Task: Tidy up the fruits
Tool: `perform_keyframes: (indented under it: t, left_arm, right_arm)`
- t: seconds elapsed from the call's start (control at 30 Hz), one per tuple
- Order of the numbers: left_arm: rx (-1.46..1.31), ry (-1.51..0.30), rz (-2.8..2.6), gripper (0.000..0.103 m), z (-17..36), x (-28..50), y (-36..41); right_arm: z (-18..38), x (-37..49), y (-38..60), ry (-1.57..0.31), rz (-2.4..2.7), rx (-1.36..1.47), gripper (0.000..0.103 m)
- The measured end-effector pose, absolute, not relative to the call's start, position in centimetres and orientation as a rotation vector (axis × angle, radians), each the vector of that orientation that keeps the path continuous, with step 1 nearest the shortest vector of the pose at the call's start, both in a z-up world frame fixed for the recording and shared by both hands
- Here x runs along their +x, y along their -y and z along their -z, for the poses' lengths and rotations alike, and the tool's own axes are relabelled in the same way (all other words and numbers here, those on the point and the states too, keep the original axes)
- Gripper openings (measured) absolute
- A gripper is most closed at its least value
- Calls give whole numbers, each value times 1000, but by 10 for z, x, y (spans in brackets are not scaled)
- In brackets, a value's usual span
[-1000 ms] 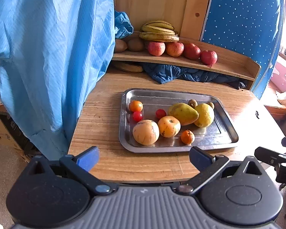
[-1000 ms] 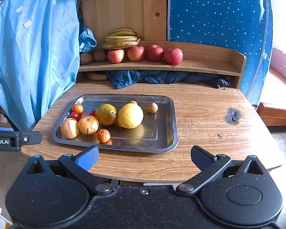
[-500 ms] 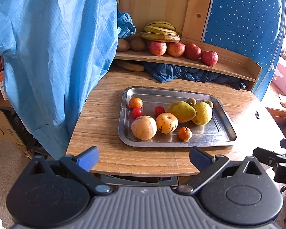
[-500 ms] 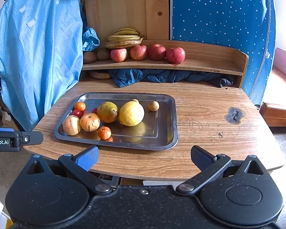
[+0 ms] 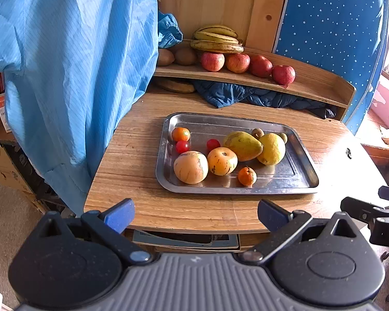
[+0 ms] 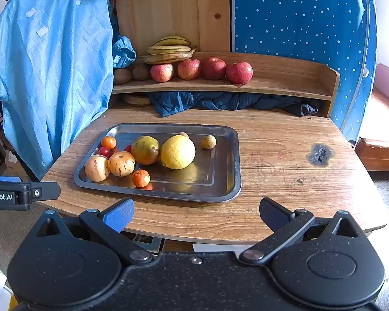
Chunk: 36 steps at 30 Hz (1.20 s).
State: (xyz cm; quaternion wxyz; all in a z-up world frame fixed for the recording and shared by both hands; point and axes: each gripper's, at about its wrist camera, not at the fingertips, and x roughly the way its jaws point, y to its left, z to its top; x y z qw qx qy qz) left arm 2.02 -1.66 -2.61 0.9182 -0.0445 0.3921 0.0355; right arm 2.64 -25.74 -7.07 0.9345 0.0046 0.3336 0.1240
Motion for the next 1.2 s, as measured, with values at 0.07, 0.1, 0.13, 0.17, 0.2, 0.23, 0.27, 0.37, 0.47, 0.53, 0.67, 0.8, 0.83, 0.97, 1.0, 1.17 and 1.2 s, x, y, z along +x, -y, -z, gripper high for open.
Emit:
perform_keyframes:
  t: [0.07, 0.1, 0.13, 0.17, 0.2, 0.23, 0.27, 0.37, 0.47, 0.53, 0.67, 0.8, 0.83, 0.97, 1.0, 1.17, 1.2]
  left_arm:
    - [-94, -809, -74, 102, 26, 21, 18]
    - [-92, -810, -75, 102, 26, 21, 18]
    - [-91, -810, -74, 102, 26, 21, 19]
    - [-90, -812, -72, 103, 26, 21, 19]
    - [-90, -813, -72, 103, 26, 21, 19]
    - [-89, -814, -72, 103, 26, 21, 20]
    - [-88, -815, -72, 103, 26, 22, 20]
    - [-87, -821, -74, 103, 27, 24, 21]
    - [-90, -829, -76, 103, 28, 26, 20]
    - [-92, -833, -76, 102, 28, 27, 20]
    - [-74, -859, -95, 102, 28, 30, 22]
    - [-64, -864, -97, 102, 28, 33, 22]
    - [-64, -866, -96, 102, 28, 34, 22]
    - [-80, -868, -83, 102, 28, 36, 20]
    - [-86, -865, -78, 102, 27, 37, 19]
    - [-45, -830, -82, 102, 25, 38, 21]
    - [-44, -833, -80, 102, 25, 39, 21]
  right_arm:
    - [72, 27, 258, -686, -254, 12, 102]
    - [72, 27, 259, -688, -254, 13, 102]
    - [72, 28, 259, -689, -255, 13, 102]
    - [72, 28, 260, -690, -256, 13, 102]
    - [72, 28, 260, -691, -257, 13, 102]
    - [72, 29, 259, -692, -258, 13, 102]
    - [73, 30, 260, -693, -259, 13, 102]
    - [74, 31, 260, -697, -259, 16, 102]
    - [75, 32, 260, -701, -259, 18, 102]
    - [75, 32, 260, -701, -259, 17, 102]
    - [76, 34, 260, -705, -259, 16, 102]
    - [76, 37, 258, -709, -256, 15, 102]
    - [77, 38, 258, -710, -256, 15, 102]
    - [78, 42, 255, -716, -255, 14, 102]
    - [79, 43, 254, -718, -255, 13, 102]
    - [81, 49, 250, -729, -253, 13, 102]
    - [81, 51, 249, -732, -252, 14, 102]
